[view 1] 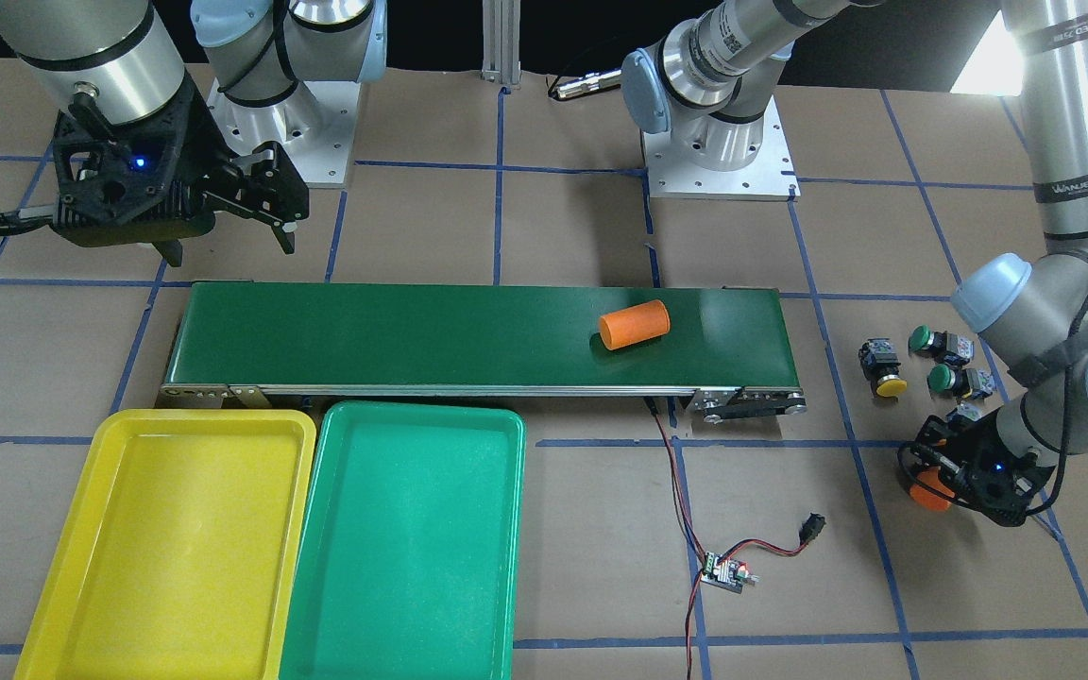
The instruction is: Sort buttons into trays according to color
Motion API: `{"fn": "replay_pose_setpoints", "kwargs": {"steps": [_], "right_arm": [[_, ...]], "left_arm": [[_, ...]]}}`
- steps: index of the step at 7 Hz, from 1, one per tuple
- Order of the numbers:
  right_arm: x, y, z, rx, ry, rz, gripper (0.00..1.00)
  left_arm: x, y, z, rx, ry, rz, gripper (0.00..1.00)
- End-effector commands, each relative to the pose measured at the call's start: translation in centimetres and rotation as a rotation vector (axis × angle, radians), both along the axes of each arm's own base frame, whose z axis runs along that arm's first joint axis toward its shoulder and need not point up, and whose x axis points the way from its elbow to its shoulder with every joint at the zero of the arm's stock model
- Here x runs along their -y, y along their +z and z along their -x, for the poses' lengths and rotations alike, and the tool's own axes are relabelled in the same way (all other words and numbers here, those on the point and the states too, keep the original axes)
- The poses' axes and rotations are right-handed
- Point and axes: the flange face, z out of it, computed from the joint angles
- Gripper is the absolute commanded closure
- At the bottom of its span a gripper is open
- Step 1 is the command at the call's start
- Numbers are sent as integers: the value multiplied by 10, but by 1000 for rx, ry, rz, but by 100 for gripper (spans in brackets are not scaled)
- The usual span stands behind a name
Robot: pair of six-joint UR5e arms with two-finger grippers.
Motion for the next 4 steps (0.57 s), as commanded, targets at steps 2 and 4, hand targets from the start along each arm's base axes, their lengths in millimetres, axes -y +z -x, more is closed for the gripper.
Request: {"fn": "replay_pose_setpoints", "kwargs": {"steps": [2,4], "right_arm": [[-2,-13,4,-2,-7,-26,0],[-3,-14,9,-8,-14,-29,0]], "left_arm": [[-8,65,77,11,-98,21,99],[-77,106,174,17,-249,20,99]]}}
